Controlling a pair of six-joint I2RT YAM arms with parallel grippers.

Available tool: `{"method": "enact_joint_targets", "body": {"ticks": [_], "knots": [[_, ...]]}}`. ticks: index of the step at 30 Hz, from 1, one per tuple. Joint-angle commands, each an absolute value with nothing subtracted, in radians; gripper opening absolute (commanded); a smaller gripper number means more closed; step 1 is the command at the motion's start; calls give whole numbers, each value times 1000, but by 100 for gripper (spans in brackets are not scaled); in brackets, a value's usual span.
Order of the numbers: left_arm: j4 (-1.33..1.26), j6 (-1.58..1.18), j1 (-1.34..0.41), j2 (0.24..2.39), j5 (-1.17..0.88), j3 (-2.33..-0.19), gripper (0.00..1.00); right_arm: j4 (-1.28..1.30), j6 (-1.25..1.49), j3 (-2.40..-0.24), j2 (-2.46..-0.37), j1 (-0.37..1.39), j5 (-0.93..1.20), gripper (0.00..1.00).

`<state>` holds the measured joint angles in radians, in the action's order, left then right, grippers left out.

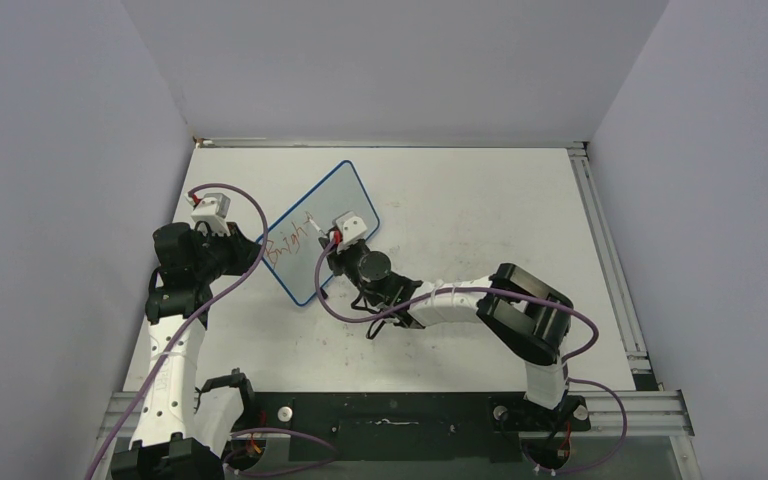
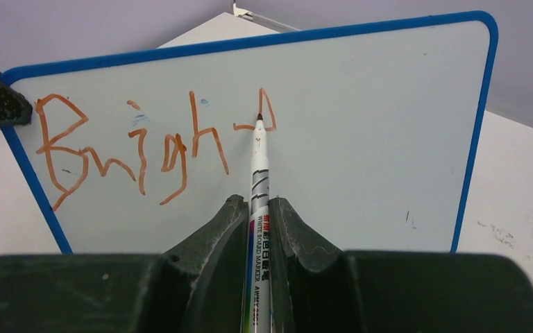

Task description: Write a sentence on the whiteboard

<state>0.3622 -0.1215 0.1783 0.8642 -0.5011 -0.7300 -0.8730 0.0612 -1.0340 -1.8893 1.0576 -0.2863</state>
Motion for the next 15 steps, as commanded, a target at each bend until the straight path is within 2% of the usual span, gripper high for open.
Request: {"method": "enact_joint_targets", "body": {"ticks": [1,15], "knots": [[382,-109,176,858,-505,-731,0,-867,89,-1005,-1877,1079,-268,5],[382,-110,176,851,-500,-732,0,-853,95,-974,-1873,1086,-314,5]]}}
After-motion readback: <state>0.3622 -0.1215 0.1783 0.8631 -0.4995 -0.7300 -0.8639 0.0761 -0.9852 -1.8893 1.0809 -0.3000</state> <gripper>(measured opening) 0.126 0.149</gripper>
